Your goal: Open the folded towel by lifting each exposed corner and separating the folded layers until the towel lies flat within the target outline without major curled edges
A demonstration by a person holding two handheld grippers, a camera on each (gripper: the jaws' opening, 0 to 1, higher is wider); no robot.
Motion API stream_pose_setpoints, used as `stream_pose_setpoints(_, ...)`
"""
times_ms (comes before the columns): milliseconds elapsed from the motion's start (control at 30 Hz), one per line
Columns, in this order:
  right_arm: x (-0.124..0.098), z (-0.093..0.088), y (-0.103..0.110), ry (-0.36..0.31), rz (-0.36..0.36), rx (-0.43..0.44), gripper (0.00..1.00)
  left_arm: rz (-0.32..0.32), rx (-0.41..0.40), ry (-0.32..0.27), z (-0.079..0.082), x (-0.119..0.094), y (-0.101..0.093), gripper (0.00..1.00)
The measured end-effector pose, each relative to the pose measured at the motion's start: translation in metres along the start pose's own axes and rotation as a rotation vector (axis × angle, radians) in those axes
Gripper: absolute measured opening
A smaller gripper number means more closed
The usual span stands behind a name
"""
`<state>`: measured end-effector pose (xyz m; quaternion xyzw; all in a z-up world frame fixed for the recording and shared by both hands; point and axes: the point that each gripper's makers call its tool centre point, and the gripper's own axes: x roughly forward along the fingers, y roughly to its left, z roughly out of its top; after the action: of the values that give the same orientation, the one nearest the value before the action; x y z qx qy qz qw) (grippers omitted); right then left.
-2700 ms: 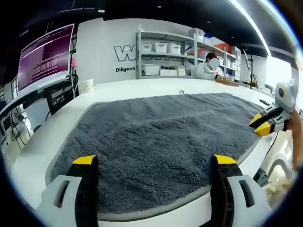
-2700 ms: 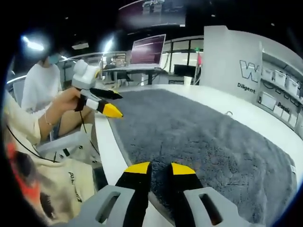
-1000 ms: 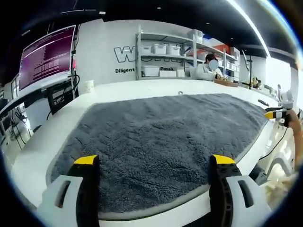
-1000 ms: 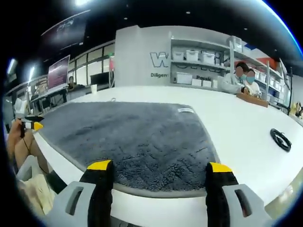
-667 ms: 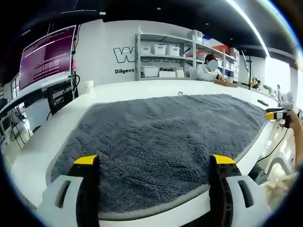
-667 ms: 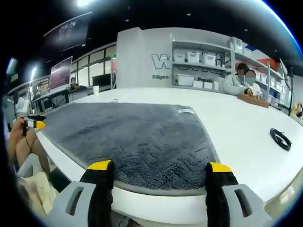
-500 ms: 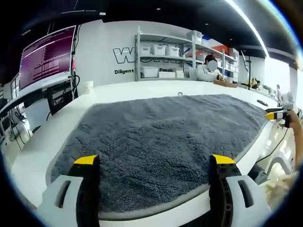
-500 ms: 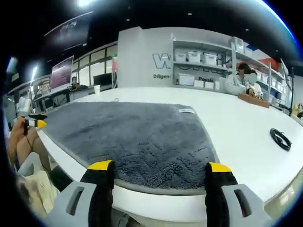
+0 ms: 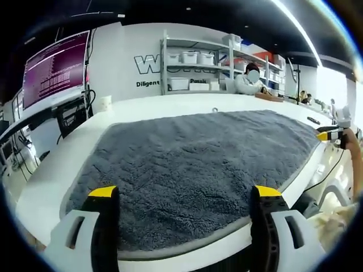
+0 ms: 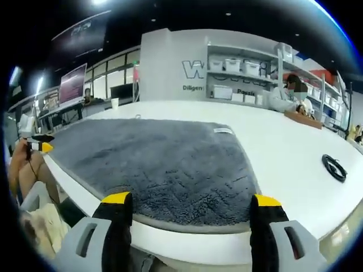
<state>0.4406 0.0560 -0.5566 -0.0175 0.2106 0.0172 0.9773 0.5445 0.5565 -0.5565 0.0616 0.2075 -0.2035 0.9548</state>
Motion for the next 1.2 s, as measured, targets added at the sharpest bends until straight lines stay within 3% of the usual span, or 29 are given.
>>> stream_pose_setpoints(133,-0.011,0.016,-0.002,-0.035,-0.037,-0.003,0.98,-0.012,-0.003,0.001,0.01,-0.014,0.006,1.0)
stream_pose_setpoints(167,-0.015,0.02,0.001,-0.036,-0.033,0.003,0.99,-0.037,-0.028,-0.006,0.014,-0.019,0.006,1.0)
stream_pose_setpoints(267,-0.021,0.023,0.008,-0.022,-0.012,0.02,0.99,-0.034,-0.028,-0.029,0.022,-0.03,0.012,1.0)
stream_pose_setpoints(367,-0.026,0.024,0.016,-0.01,0.011,0.004,0.99,-0.045,-0.094,-0.101,0.041,-0.05,0.021,1.0)
stream_pose_setpoints(433,-0.03,0.024,0.022,0.002,0.036,-0.015,0.99,-0.05,-0.088,-0.102,0.045,-0.06,0.023,1.0)
stream_pose_setpoints(567,-0.035,0.035,0.026,-0.031,0.061,-0.012,0.99,-0.121,-0.101,-0.116,0.052,-0.075,0.017,1.0)
stream_pose_setpoints(867,-0.041,0.043,0.037,-0.032,0.085,-0.068,0.99,-0.148,-0.081,-0.125,0.056,-0.083,0.012,0.99)
stream_pose_setpoints(1200,-0.039,0.039,0.032,-0.018,0.076,-0.063,0.99,-0.17,-0.068,-0.095,0.052,-0.078,0.006,0.99)
